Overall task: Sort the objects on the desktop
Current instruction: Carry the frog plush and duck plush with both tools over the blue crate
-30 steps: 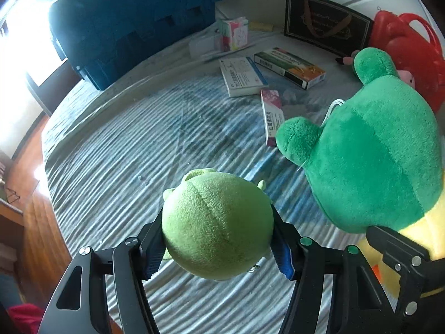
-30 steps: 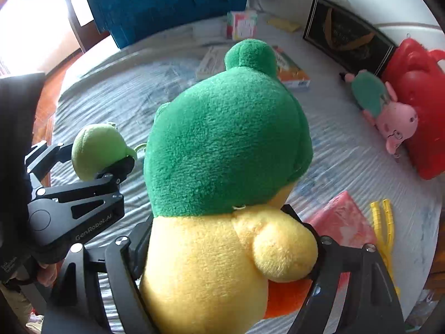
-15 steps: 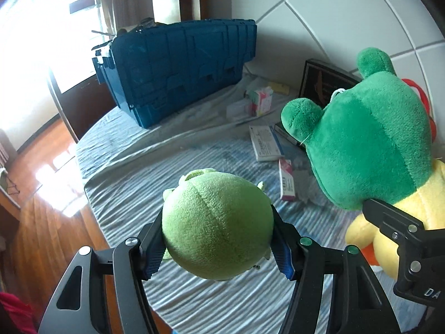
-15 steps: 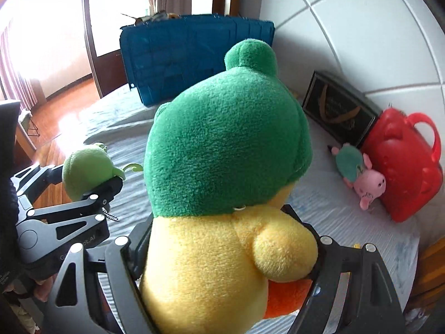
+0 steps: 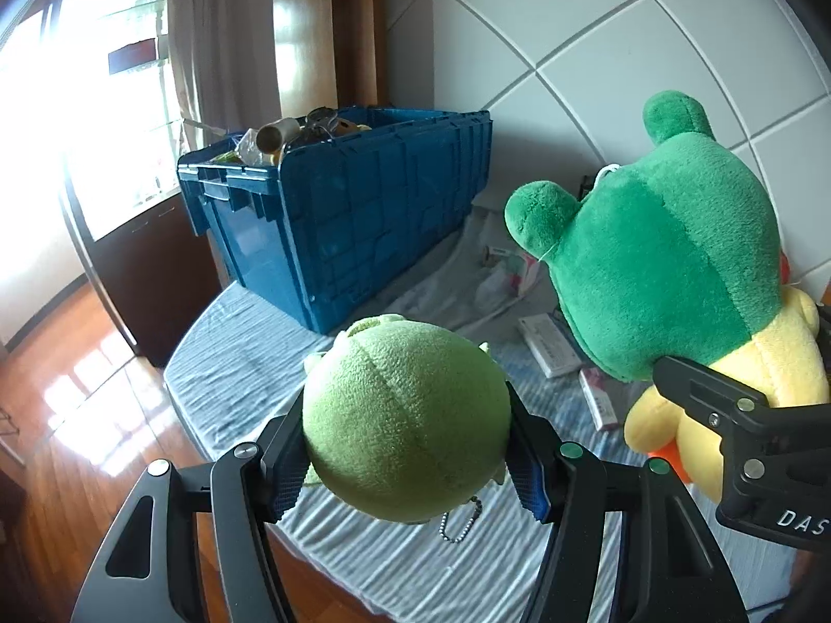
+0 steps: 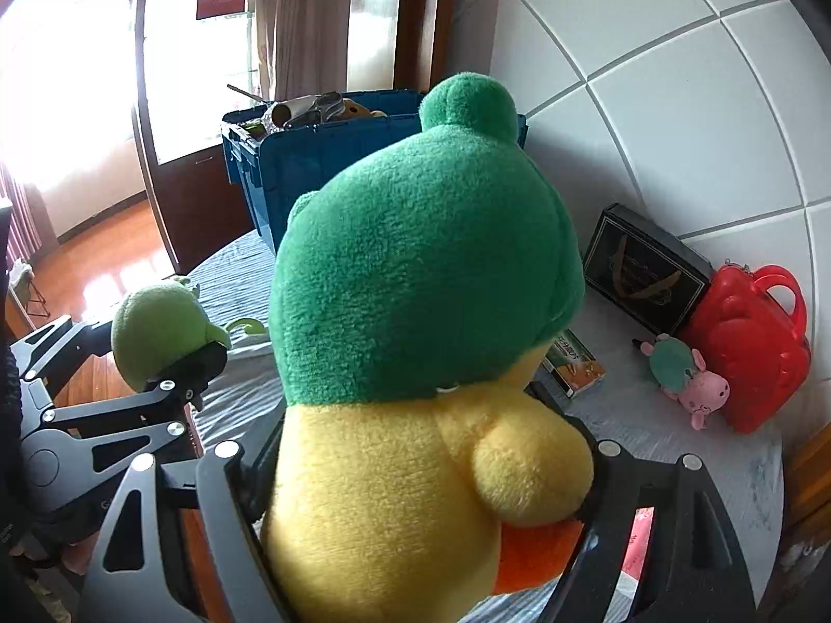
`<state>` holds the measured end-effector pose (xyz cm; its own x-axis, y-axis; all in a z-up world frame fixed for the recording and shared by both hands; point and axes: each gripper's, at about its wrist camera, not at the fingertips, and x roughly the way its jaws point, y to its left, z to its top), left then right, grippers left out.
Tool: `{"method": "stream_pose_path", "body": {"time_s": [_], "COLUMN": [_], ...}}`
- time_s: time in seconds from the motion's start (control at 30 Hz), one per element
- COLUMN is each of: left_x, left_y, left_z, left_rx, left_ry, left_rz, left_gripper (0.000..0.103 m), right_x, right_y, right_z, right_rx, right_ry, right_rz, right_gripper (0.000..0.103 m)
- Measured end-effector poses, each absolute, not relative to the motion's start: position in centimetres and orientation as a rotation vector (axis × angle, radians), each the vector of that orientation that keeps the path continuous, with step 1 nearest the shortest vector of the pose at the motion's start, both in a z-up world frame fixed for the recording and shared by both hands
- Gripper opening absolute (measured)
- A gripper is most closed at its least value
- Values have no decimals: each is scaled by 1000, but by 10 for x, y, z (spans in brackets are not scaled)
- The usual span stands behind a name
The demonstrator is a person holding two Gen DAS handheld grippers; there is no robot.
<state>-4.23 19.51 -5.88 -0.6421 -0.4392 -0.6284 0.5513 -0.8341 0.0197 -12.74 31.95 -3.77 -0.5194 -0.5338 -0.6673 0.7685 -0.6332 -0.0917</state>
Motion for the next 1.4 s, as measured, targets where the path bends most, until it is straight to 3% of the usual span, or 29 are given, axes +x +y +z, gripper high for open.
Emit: {"method": "stream_pose_path", "body": {"time_s": [0.57,1.07,1.27,1.4], "left_x": [-123,-208,-266,-303], "left_y": [64,-196,-274,-292], "left_z": [-10,86,64,27], "left_rx": [729,585,741,906], "left_ry": [166,3,5,11], "left_rz": [-2496,-2549,-2564,-2590], "left_gripper": [64,64,64,67], "right_x": [-197,-270,-306,-324], "right_y": [181,-44,-115,-136], "right_z": [13,78,72,59], "right_rx": [652,556,608,665], "right_ry": [437,264,299,345], "right_rz": [-2254,-2386,-2427,-2437], "right_gripper": [81,81,82,93]}}
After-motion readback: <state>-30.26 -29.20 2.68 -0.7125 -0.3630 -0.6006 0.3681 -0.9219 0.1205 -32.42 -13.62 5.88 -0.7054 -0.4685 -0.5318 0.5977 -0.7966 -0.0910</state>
